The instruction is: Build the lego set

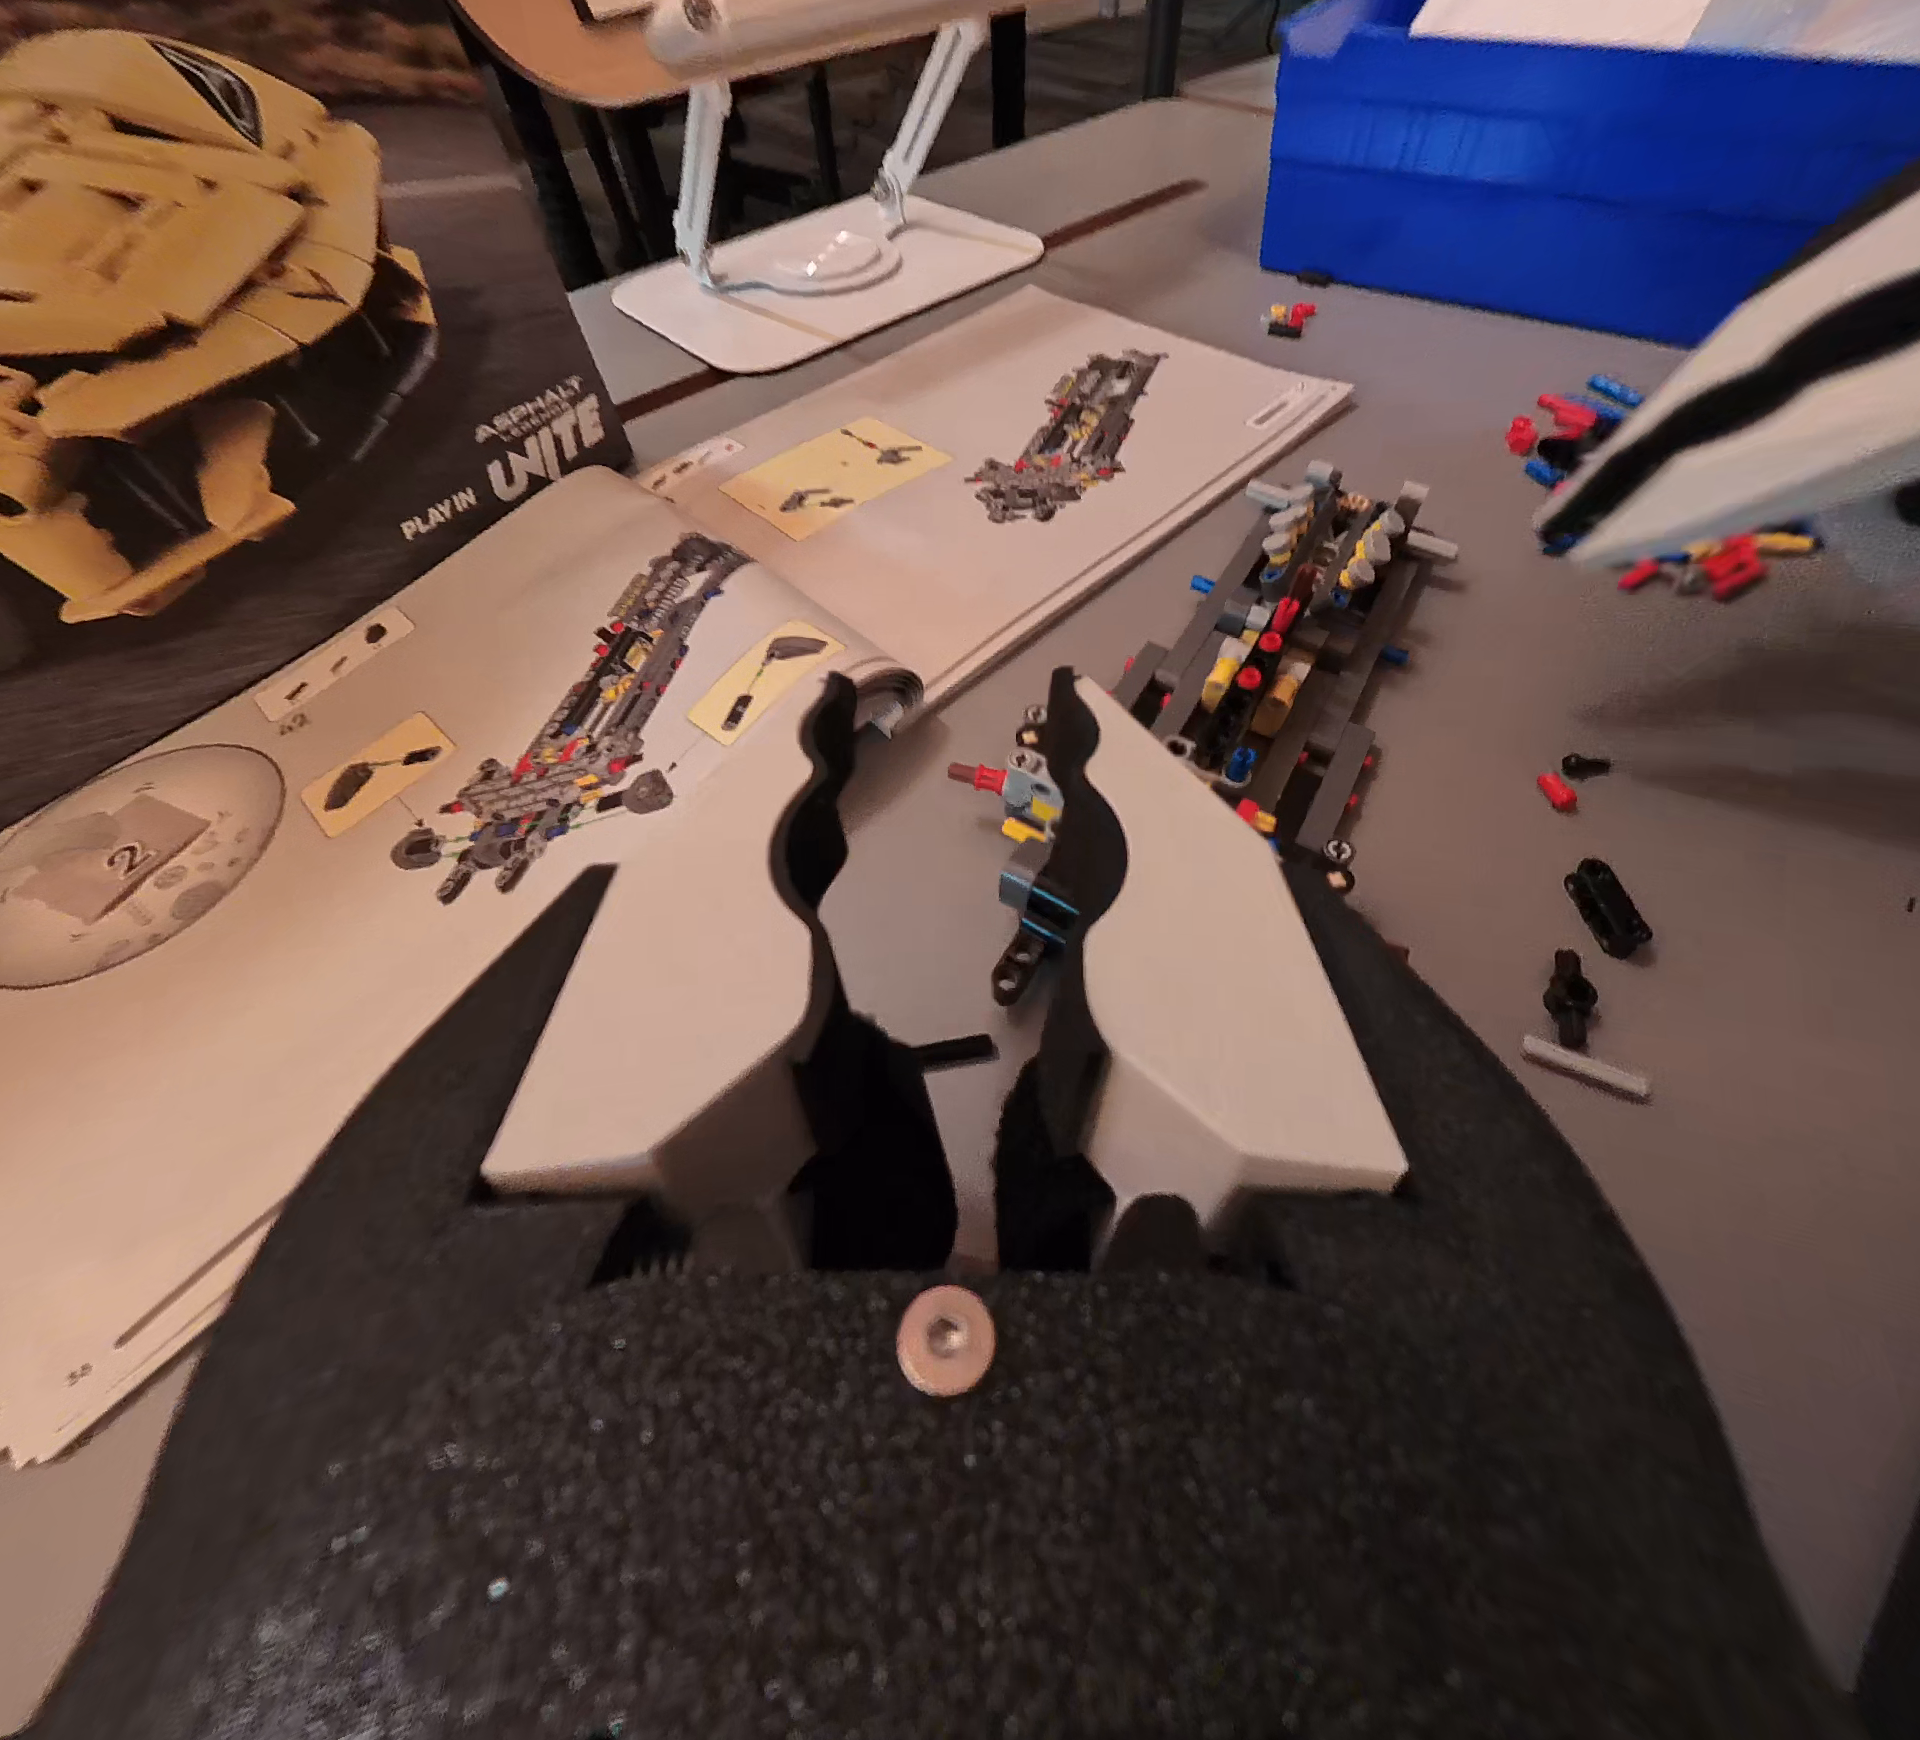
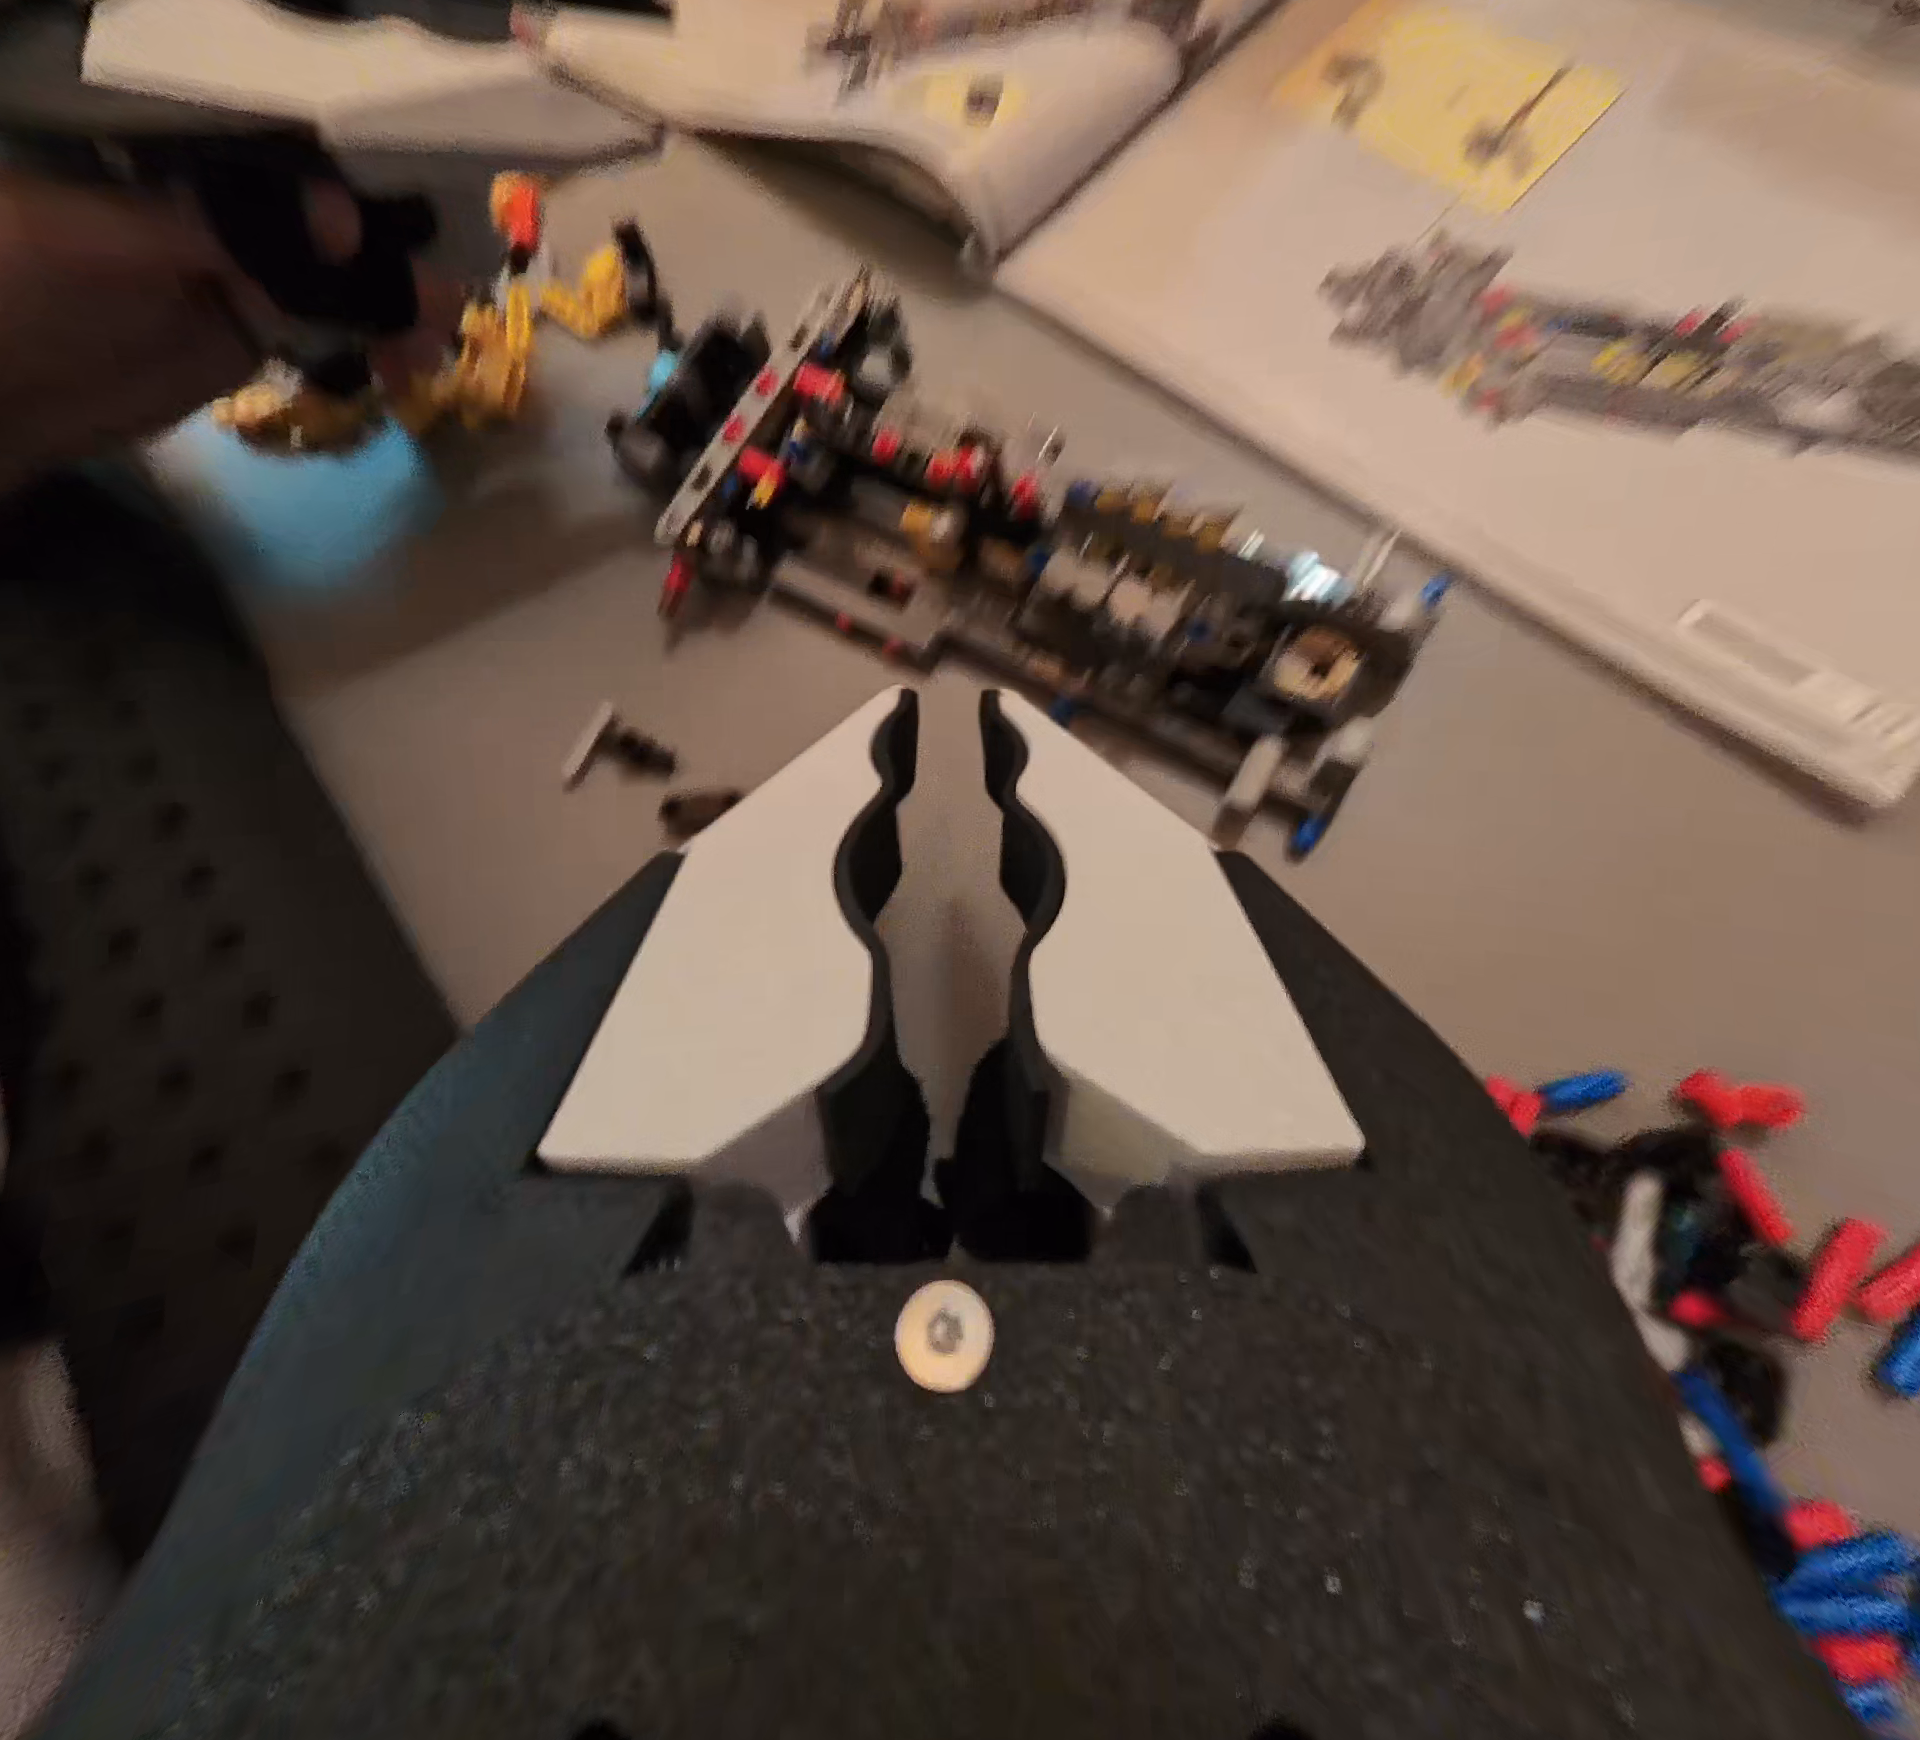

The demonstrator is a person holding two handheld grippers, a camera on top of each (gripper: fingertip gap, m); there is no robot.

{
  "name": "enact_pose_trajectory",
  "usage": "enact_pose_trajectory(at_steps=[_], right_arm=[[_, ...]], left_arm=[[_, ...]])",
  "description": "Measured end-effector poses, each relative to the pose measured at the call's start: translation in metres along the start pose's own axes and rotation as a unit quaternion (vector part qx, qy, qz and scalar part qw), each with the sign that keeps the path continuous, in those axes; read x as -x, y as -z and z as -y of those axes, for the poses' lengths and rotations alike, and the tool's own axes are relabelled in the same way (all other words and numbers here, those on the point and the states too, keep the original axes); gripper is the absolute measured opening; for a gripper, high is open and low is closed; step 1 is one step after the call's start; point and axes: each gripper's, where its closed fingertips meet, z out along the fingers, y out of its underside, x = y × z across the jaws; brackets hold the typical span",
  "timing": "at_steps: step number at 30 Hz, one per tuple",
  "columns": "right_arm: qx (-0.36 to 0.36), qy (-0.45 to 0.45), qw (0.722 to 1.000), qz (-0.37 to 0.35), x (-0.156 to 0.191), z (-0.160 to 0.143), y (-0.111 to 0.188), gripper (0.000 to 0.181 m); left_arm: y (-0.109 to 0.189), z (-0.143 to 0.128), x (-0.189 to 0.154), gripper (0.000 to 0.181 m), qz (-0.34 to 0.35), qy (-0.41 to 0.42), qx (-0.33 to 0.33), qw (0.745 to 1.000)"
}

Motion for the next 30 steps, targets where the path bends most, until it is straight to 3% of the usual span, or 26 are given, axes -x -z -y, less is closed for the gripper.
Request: enact_pose_trajectory(at_steps=[5,11,16,24,30], right_arm=[[-0.097,-0.025,0.994,-0.053,-0.038,0.057,-0.015,0.014],[-0.128,-0.060,0.989,-0.043,-0.036,0.042,-0.014,0.014],[-0.122,-0.024,0.991,-0.056,-0.039,0.038,-0.014,0.014],[-0.129,0.023,0.991,-0.038,-0.024,0.045,-0.018,0.012],[-0.121,0.023,0.992,-0.014,-0.017,0.044,-0.025,0.012]], left_arm=[[0.004,0.007,0.000,0.040,0.002,0.011,-0.021,1.000],[0.000,0.005,-0.003,0.031,-0.010,0.011,-0.020,1.000],[-0.003,0.005,-0.009,0.047,-0.041,0.042,-0.019,0.998],[0.004,0.008,0.009,0.036,-0.019,0.049,-0.033,0.998],[0.013,0.024,0.018,0.036,0.009,0.024,-0.090,0.996]])
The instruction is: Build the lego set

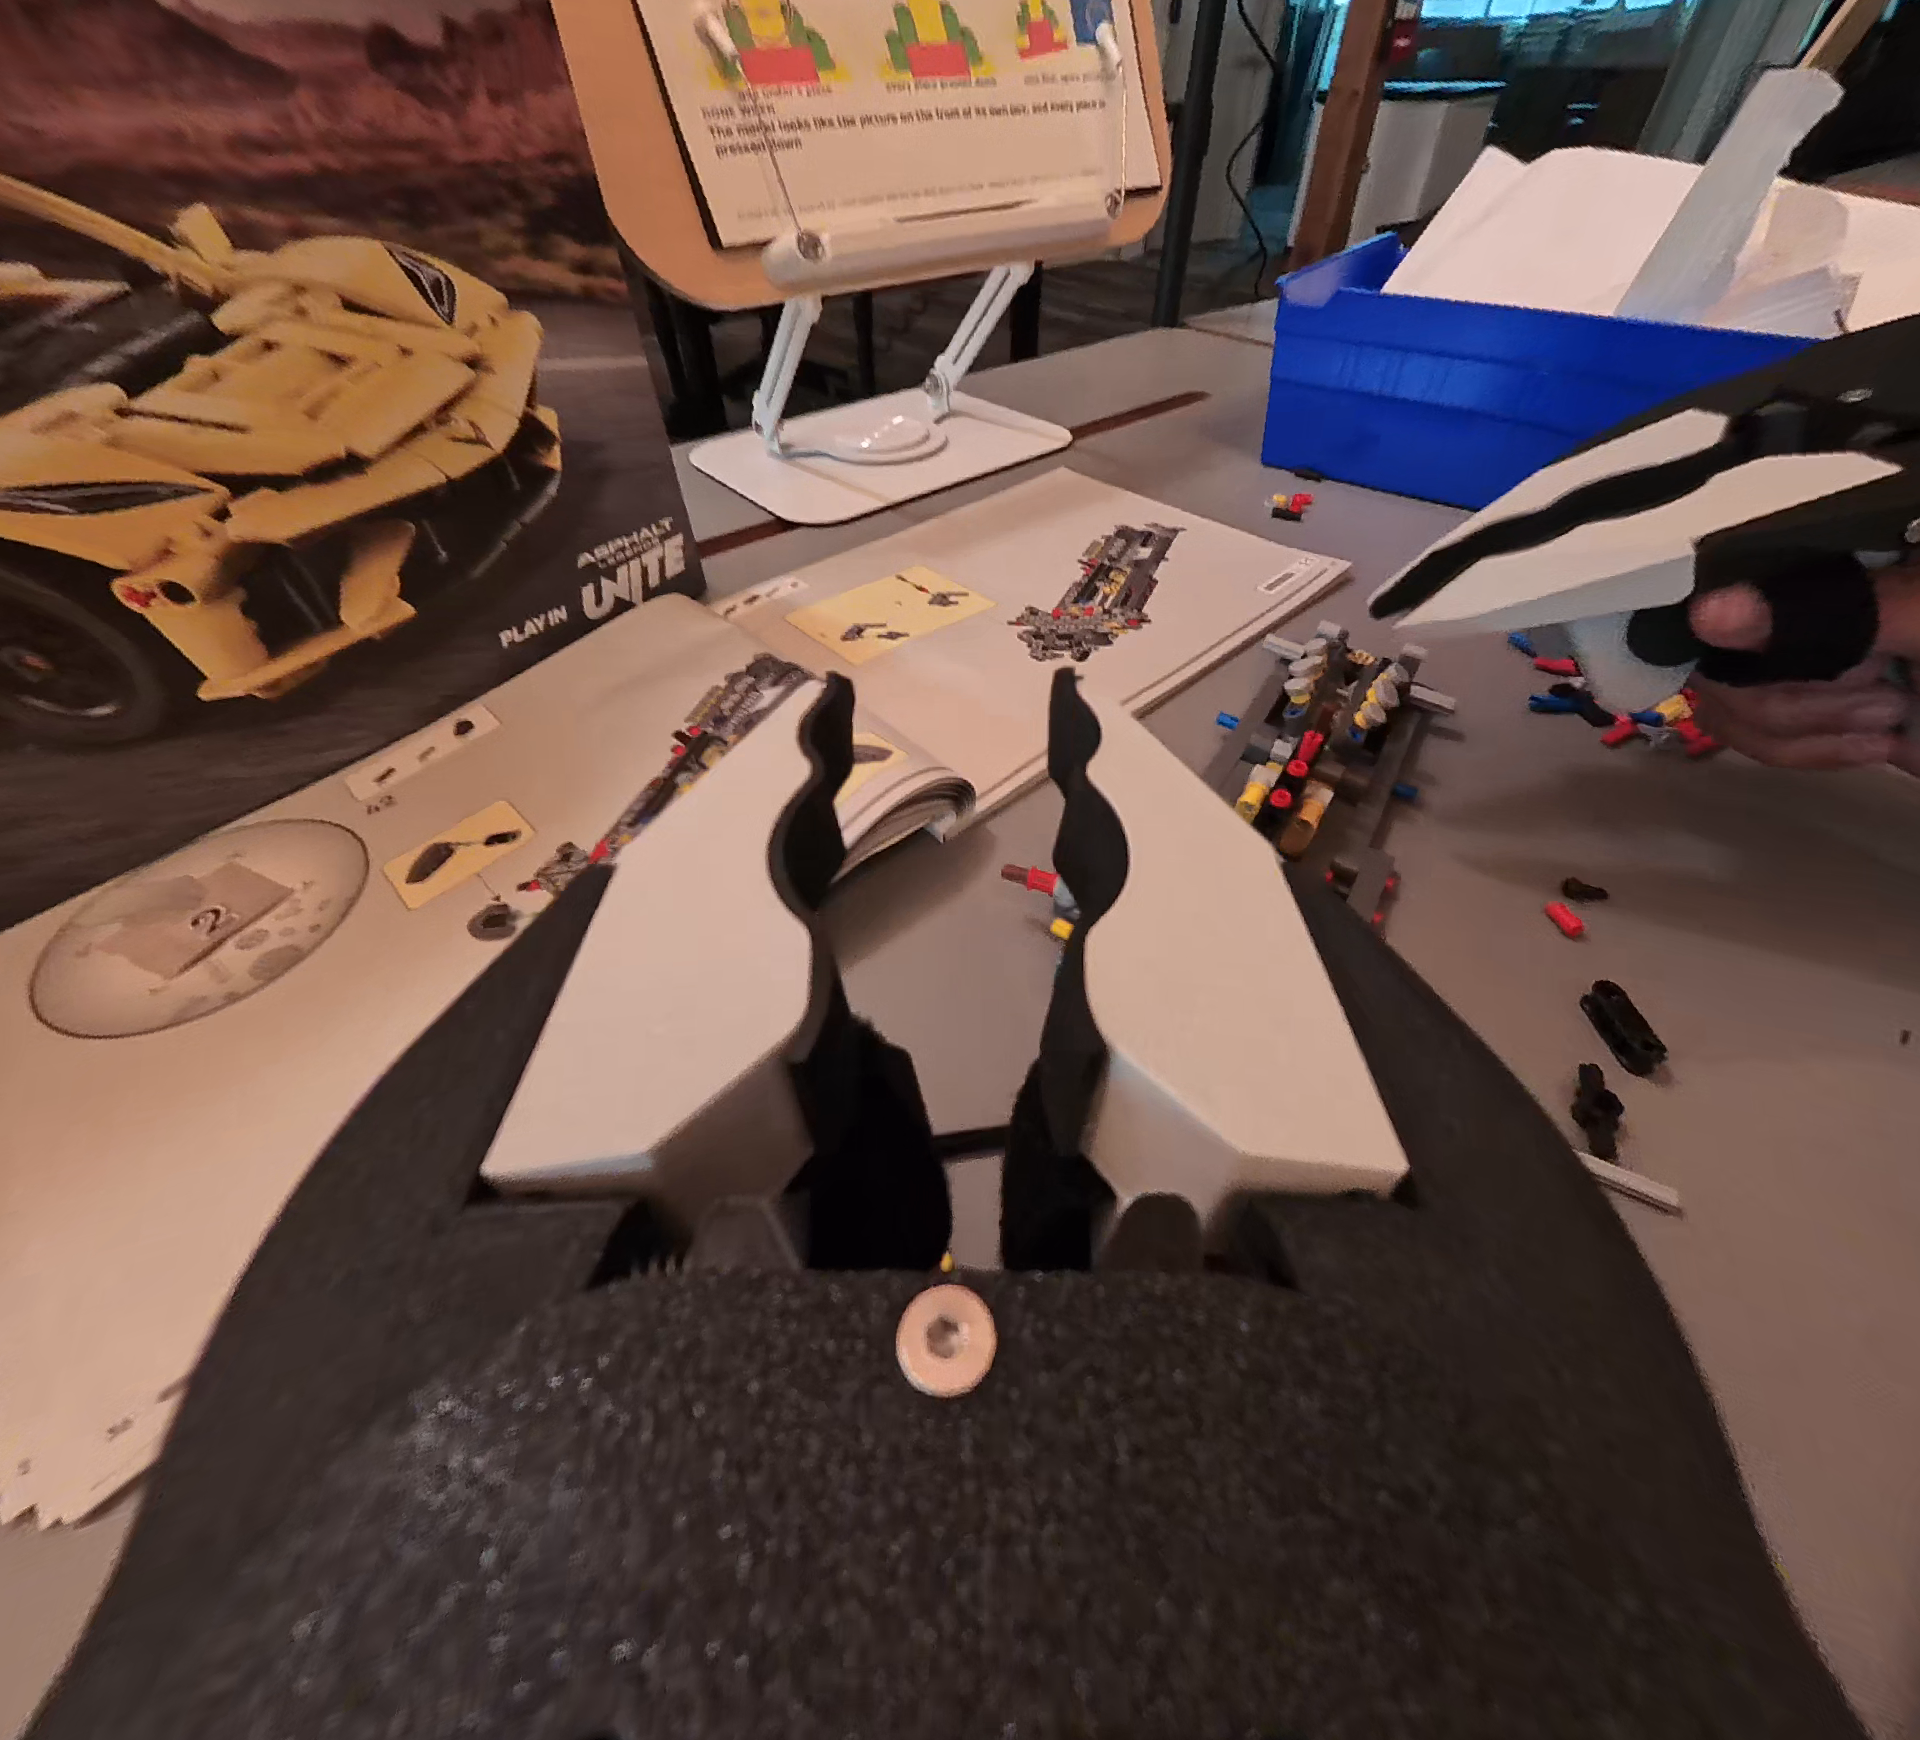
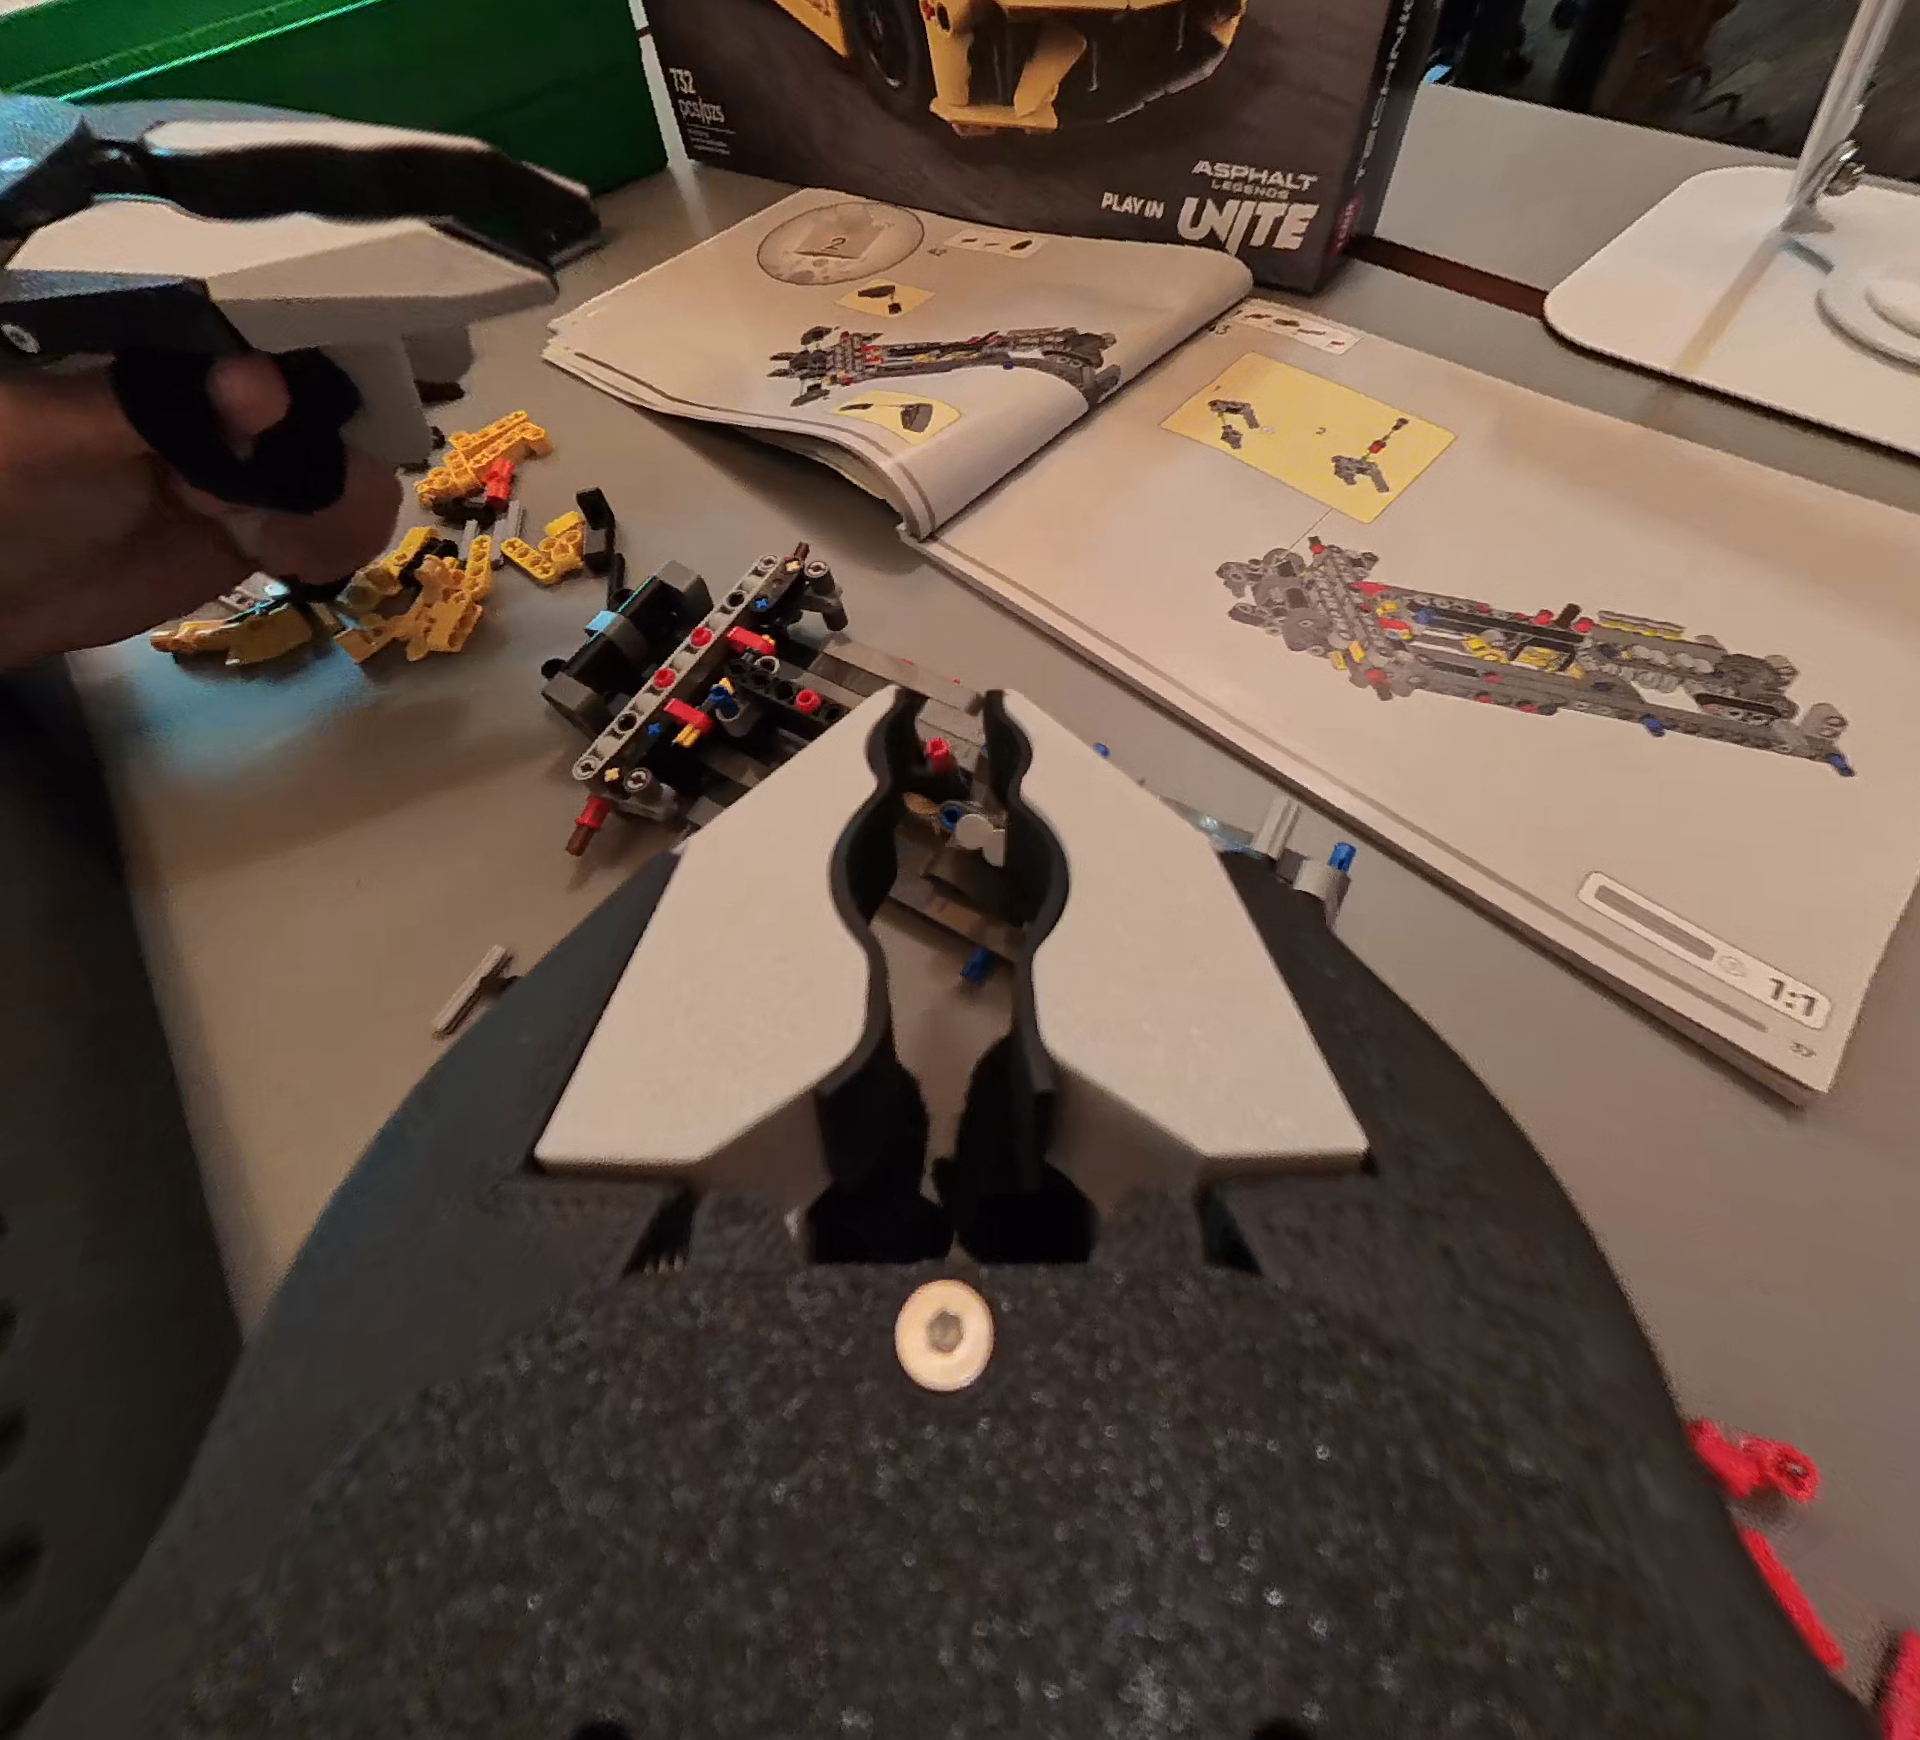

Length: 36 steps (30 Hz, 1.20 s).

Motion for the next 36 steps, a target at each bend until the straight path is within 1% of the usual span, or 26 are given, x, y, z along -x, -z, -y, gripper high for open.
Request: enact_pose_trajectory(at_steps=[2,3,5,7,8,12,14,16,18,21,25,27,28,31,34,36], right_arm=[[0.005,0.003,1.000,0.025,0.008,-0.003,-0.001,0.013],[0.013,0.007,0.998,0.058,0.019,-0.007,-0.001,0.014],[0.049,0.014,0.985,0.165,0.056,-0.022,0.007,0.019],[0.063,0.024,0.960,0.272,0.096,-0.033,0.024,0.022],[0.077,0.036,0.954,0.286,0.105,-0.040,0.027,0.022],[0.119,0.087,0.947,0.286,0.115,-0.059,0.024,0.022],[0.142,0.102,0.943,0.282,0.112,-0.069,0.024,0.022],[0.159,0.109,0.946,0.259,0.102,-0.077,0.024,0.023],[0.178,0.125,0.950,0.224,0.089,-0.086,0.023,0.022],[0.156,0.137,0.959,0.193,0.081,-0.081,0.024,0.022],[0.152,0.142,0.960,0.189,0.077,-0.078,0.024,0.022],[0.146,0.124,0.960,0.204,0.079,-0.075,0.030,0.022],[0.153,0.113,0.958,0.214,0.081,-0.077,0.034,0.023],[0.180,0.106,0.956,0.207,0.082,-0.086,0.040,0.023],[0.189,0.126,0.961,0.160,0.079,-0.089,0.035,0.022],[0.198,0.139,0.959,0.146,0.079,-0.090,0.033,0.021]], left_arm=[[0.002,0.004,0.001,0.032,0.010,-0.018,-0.014,1.000],[0.003,0.007,-0.001,0.030,0.012,-0.029,-0.024,0.999],[0.006,0.009,-0.008,0.027,0.001,-0.033,-0.033,0.999],[0.007,0.007,-0.022,0.027,-0.035,-0.022,-0.020,0.999],[0.008,0.008,-0.028,0.027,-0.052,-0.020,-0.019,0.998],[0.009,0.010,-0.048,0.026,-0.105,-0.015,-0.024,0.994],[0.007,0.005,-0.055,0.025,-0.125,-0.010,-0.009,0.992],[0.005,0.000,-0.057,0.026,-0.126,-0.022,0.007,0.992],[0.005,-0.001,-0.058,0.025,-0.122,-0.035,0.009,0.992],[0.006,-0.004,-0.057,0.024,-0.121,-0.032,0.013,0.992],[0.002,-0.004,-0.057,0.024,-0.126,-0.023,0.016,0.992],[0.000,-0.007,-0.057,0.024,-0.127,-0.025,0.024,0.991],[-0.001,-0.010,-0.057,0.024,-0.127,-0.026,0.030,0.991],[-0.002,-0.016,-0.059,0.024,-0.130,-0.030,0.041,0.990],[-0.004,-0.018,-0.062,0.024,-0.133,-0.033,0.049,0.989],[-0.005,-0.020,-0.064,0.025,-0.137,-0.034,0.053,0.989]])
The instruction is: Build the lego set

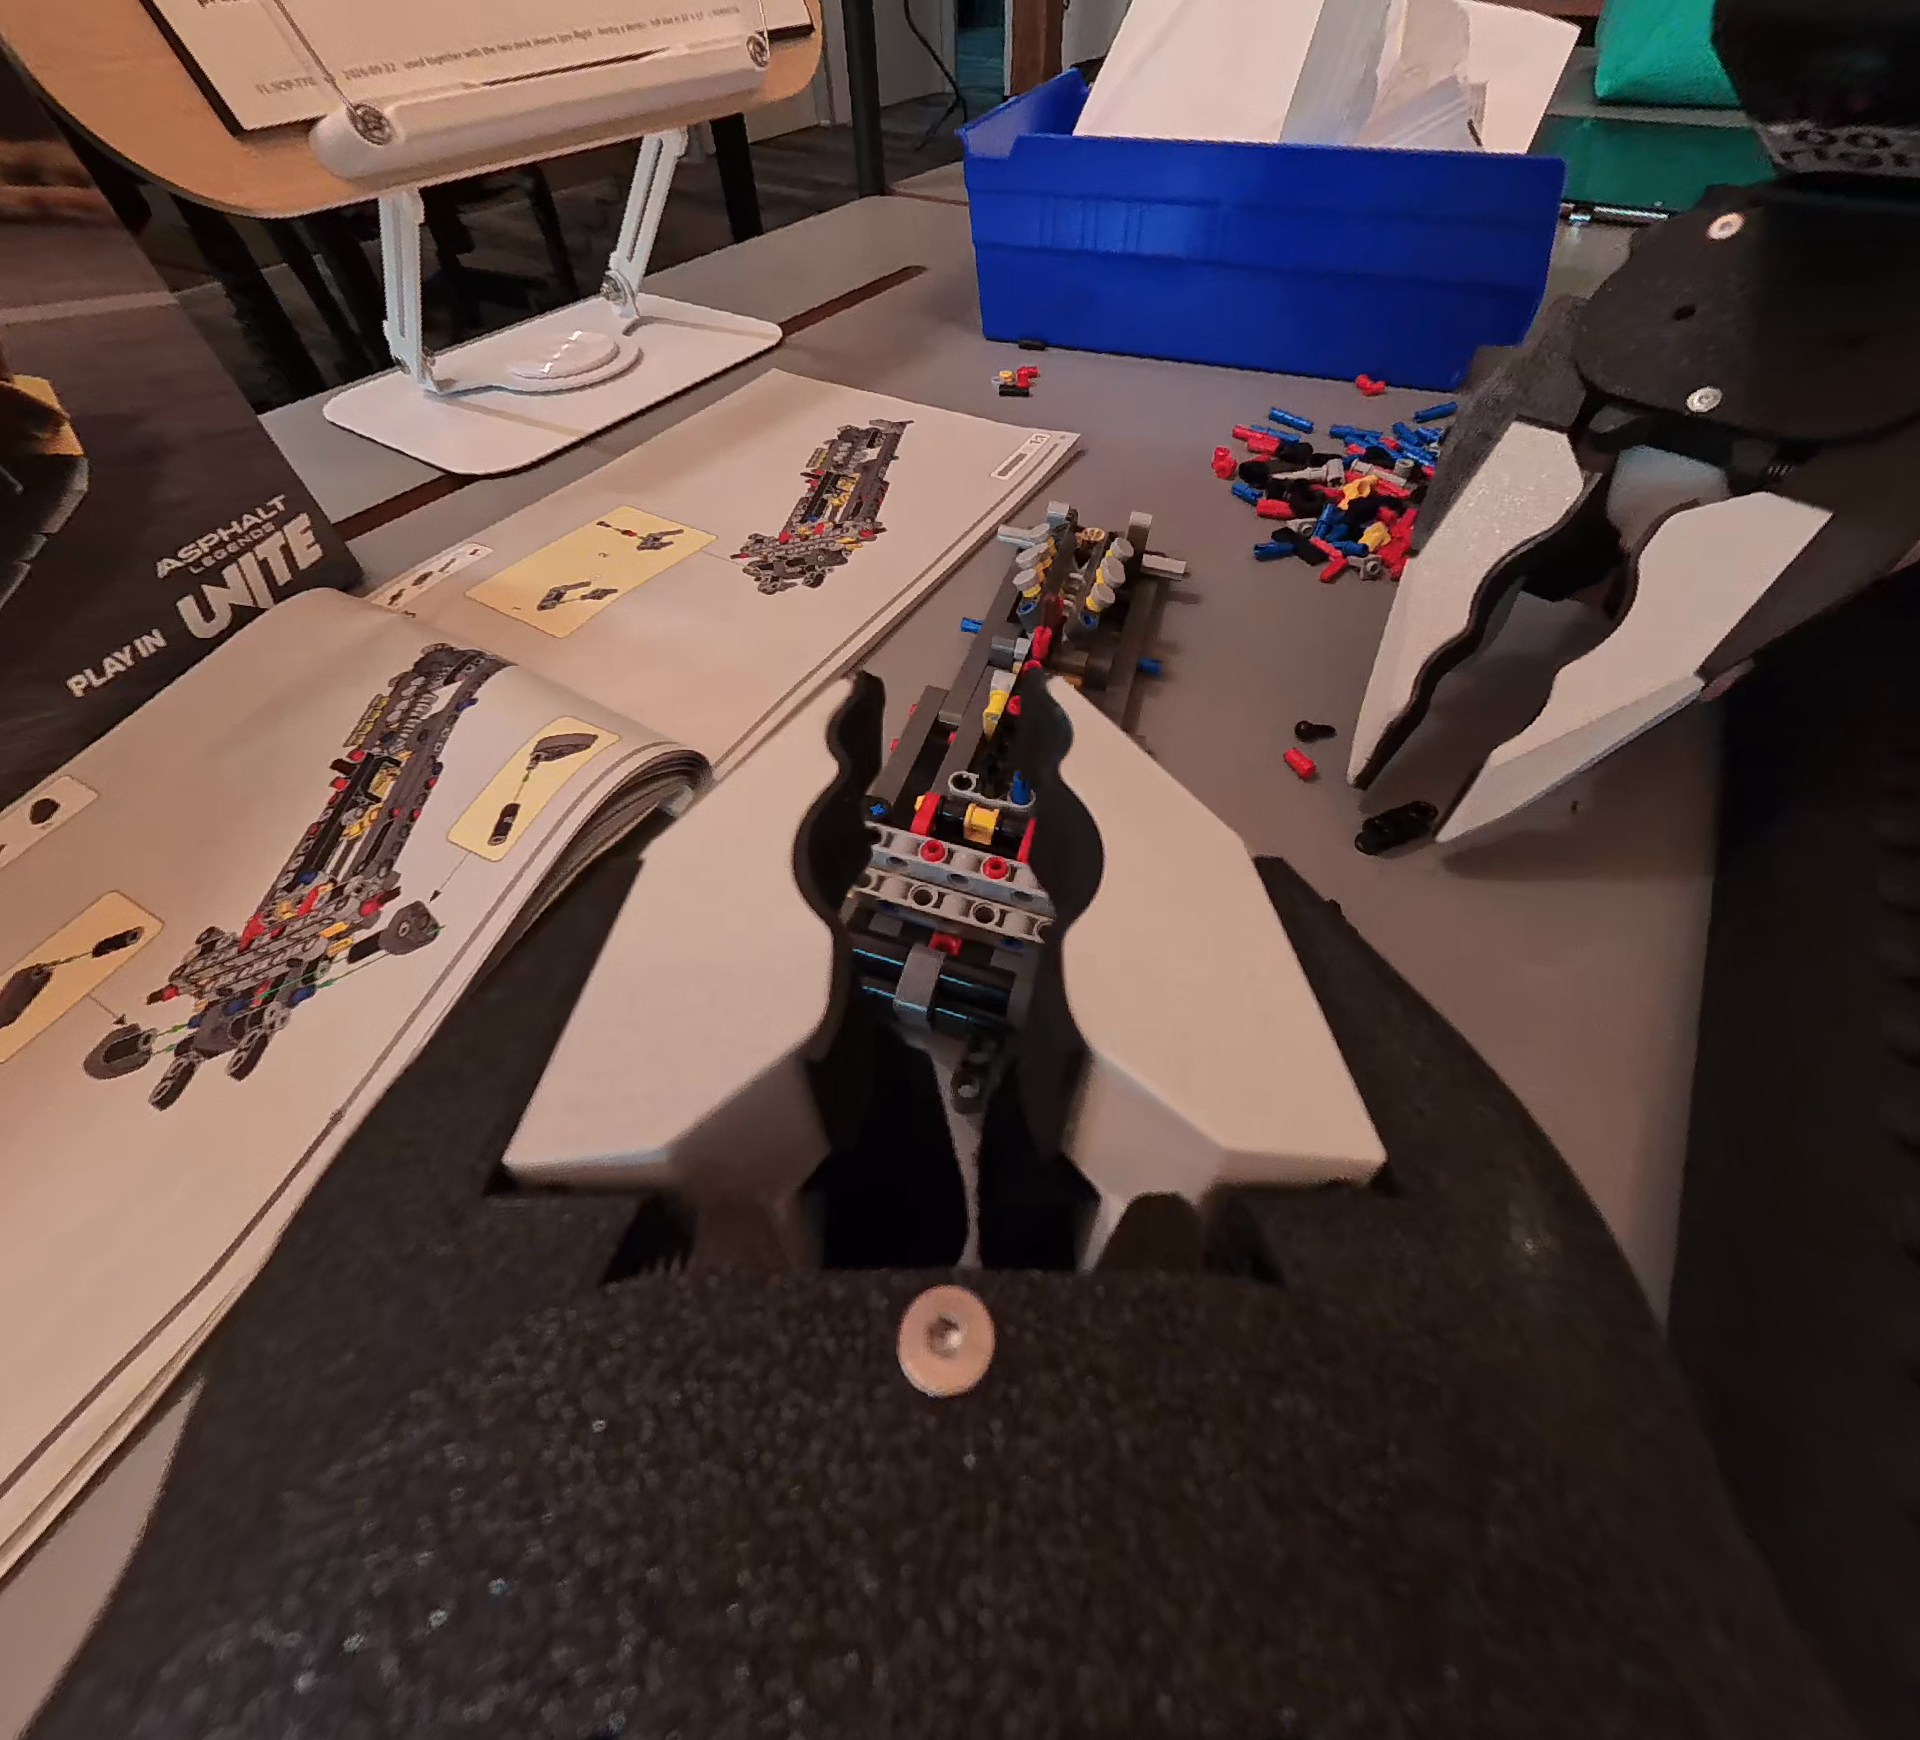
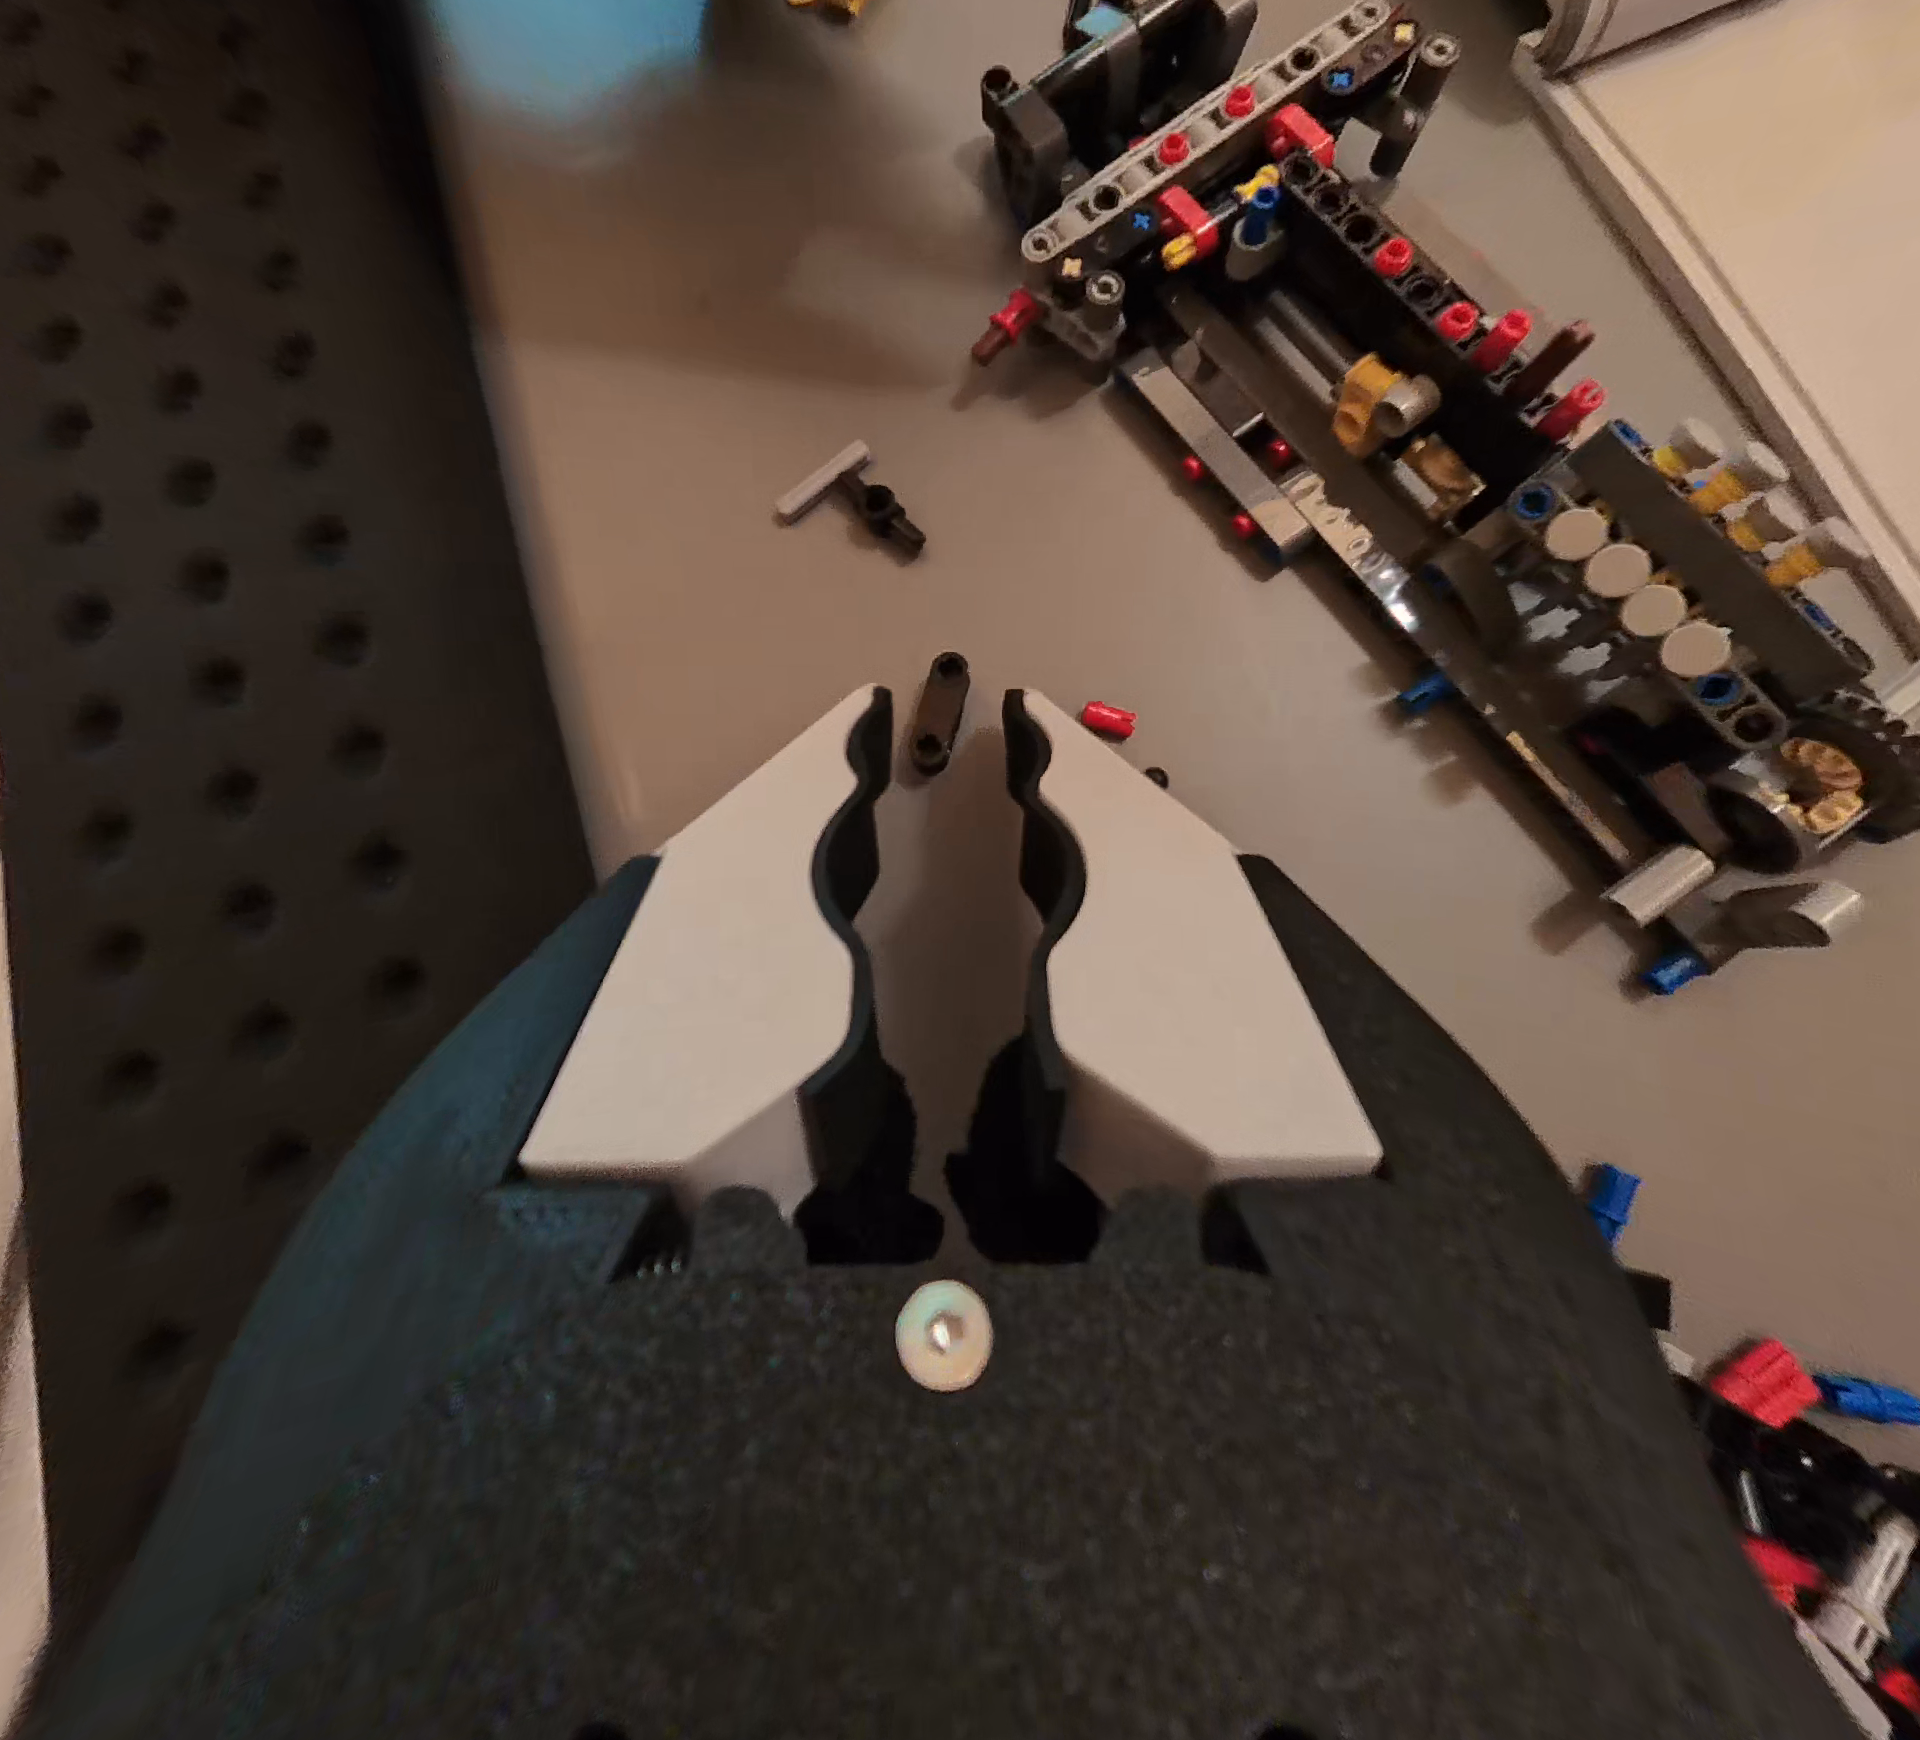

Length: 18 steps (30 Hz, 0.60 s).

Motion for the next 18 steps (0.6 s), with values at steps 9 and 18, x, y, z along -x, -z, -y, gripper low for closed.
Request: enact_pose_trajectory(at_steps=[9,18], right_arm=[[-0.048,-0.025,0.998,-0.024,-0.016,0.023,0.009,0.007],[-0.359,-0.249,0.862,0.257,-0.064,0.184,0.093,0.006]], left_arm=[[0.000,-0.005,-0.006,0.025,0.002,-0.013,0.016,1.000],[-0.011,0.050,-0.017,0.026,-0.042,-0.079,-0.019,0.996]])
